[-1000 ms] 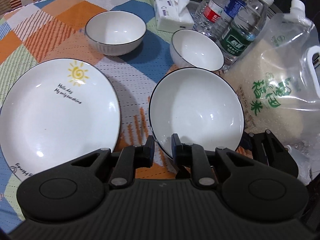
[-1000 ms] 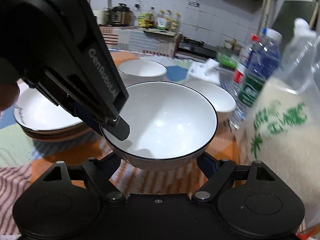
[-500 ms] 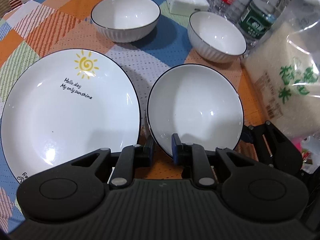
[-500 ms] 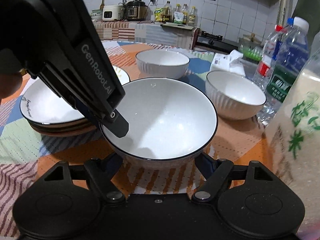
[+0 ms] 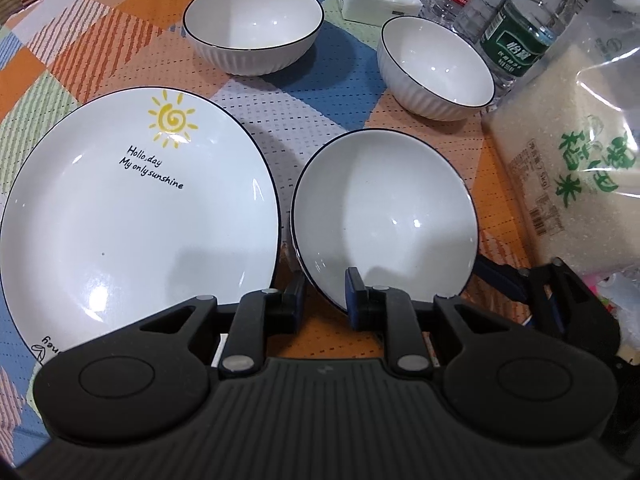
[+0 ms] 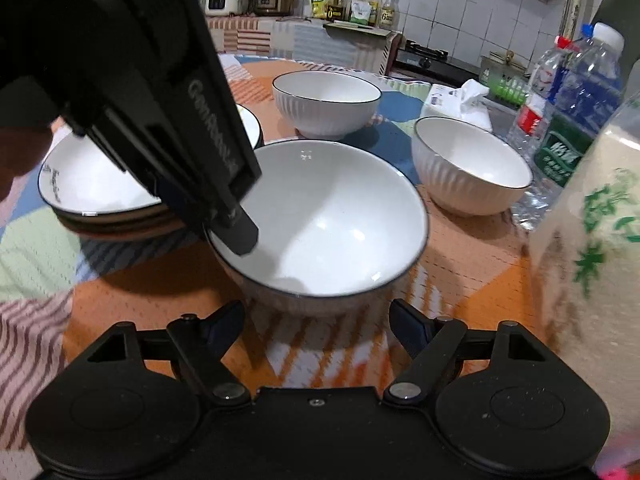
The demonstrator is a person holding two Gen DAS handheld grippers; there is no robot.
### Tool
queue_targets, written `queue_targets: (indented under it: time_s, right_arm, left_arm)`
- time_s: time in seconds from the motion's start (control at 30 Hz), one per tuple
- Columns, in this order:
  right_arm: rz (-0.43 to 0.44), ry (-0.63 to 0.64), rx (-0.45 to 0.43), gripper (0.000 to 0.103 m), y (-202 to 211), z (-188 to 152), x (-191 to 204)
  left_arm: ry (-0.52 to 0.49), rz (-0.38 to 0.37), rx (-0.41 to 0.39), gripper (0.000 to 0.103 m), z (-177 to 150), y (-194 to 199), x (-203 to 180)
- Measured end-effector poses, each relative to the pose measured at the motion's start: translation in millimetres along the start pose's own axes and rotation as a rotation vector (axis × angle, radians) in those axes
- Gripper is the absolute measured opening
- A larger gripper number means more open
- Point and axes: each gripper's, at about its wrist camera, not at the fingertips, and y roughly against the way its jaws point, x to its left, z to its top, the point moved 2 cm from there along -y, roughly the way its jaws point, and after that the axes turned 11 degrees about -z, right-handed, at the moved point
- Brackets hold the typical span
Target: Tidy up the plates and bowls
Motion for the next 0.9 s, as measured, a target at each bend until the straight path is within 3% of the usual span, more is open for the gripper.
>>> queue_targets:
  time_s: [0.2,0.43,0.67,0.77,0.9]
  right_arm:
    - [0.015,-0.069,-0.026,0.083,32.0,2.6,-23.6]
    - [0.09,-0.282,-0.055,0.083,46.1,23.3,-54.1]
    - [0.119,-0.418,-0.027,0.083,12.4,47.9,-65.7]
    - [0.122,-0.491,0.011,0.083,-11.0,56.0,-74.8]
    - [0.135,-0.584,0.07,0.083,-41.2,57.6,-78.8]
  left_arm:
    - [-0.045,-0.004,-0.029,0.019,2.4,22.9,-5.9]
    - [-0.084,-0.014,-0.104,0.024,18.2,56.7,-14.2]
    - [-0.122,0.003,-0.177,0.035,51.8,67.0,-16.1]
    - [-0.112,-0.007,-0.21,0.04,68.3,59.9,-14.5]
    - [-0.139,0.036,-0.243,0.041,93.3,39.0,-15.0]
